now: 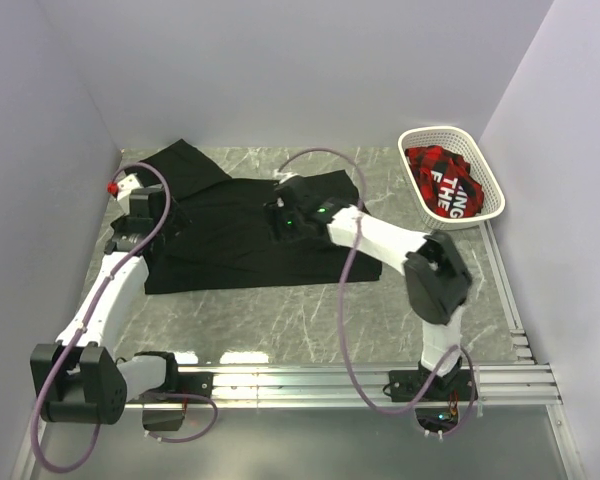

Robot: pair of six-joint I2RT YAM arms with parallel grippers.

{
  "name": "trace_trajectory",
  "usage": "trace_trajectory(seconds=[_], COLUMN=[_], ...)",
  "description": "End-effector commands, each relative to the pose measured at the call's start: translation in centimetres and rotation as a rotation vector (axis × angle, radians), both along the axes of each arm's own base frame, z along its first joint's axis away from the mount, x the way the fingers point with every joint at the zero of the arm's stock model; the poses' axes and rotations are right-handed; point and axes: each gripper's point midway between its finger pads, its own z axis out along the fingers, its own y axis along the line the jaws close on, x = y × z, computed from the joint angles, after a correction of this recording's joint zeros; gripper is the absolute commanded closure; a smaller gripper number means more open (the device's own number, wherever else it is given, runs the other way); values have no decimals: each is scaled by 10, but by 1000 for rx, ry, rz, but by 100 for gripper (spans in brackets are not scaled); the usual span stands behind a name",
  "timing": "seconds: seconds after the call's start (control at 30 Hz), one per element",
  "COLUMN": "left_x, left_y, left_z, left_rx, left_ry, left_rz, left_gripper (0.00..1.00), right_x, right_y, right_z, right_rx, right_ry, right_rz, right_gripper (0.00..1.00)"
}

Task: Fold and stack the long sleeve shirts
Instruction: Fold the shirt

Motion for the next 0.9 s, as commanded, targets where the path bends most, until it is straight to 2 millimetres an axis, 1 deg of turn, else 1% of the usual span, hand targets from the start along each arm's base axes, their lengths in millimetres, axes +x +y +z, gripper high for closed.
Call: trace_trajectory(seconds=[0.0,0.03,0.07,0.1,0.17,0.2,0.3,0.33,0.4,0.43,0.5,0.53,0.57,0.6,0.63,0.67,0.7,0.73,0.8,0.83,0.87], left_x=[-6,-5,-5,-2,-1,-2,-4,-4,-5,-6,-6,-7,-7,-7,-7,-7,-7,-7,-7,-7,-7], left_y=[0,-1,-3,-6,-6,-4,-4,-4,-4,-2,3,4,6,7,7,6,6,6,6,6,6], left_z=[-1,-2,-4,0,2,4,4,4,3,4,7,7,9,10,9,9,8,7,7,7,7], left_rx=[60,53,45,37,34,39,39,36,33,38,46,52,55,52,49,42,40,38,38,39,36], left_ry=[-9,-14,-7,-6,-7,-8,-12,-15,-11,-11,-14,-13,-19,-23,-22,-23,-21,-19,-19,-17,-21], left_rz=[-31,-33,-46,-59,-53,-46,-41,-43,-40,-29,1,10,17,20,18,15,14,14,14,15,14], left_gripper=[1,1,1,1,1,1,1,1,1,1,1,1,1,1,1,1,1,1,1,1,1], right_x=[1,0,1,0,-4,-6,-19,-26,-38,-52,-69,-84,-92,-102,-116,-123,-130,-143,-158,-170,-176], right_y=[13,20,21,21,19,17,6,-1,-7,-14,-19,-28,-32,-33,-46,-50,-56,-67,-73,-83,-85], right_z=[-28,-26,-31,-45,-55,-63,-80,-87,-94,-100,-104,-112,-110,-112,-122,-120,-122,-129,-127,-131,-126], right_rx=[-134,-145,-162,-193,-223,-240,-296,-322,-346,-370,-388,-407,-406,-413,-441,-444,-457,-474,-460,-475,-463], right_ry=[10,7,16,36,64,80,129,160,204,256,300,347,361,375,414,418,433,478,523,555,564], right_rz=[54,75,77,80,85,86,93,100,119,137,149,160,163,179,185,188,185,189,194,196,203], right_gripper=[31,31,31,31,31,31,31,31,31,31,32,32,33,33,34,34,34,35,35,35,35])
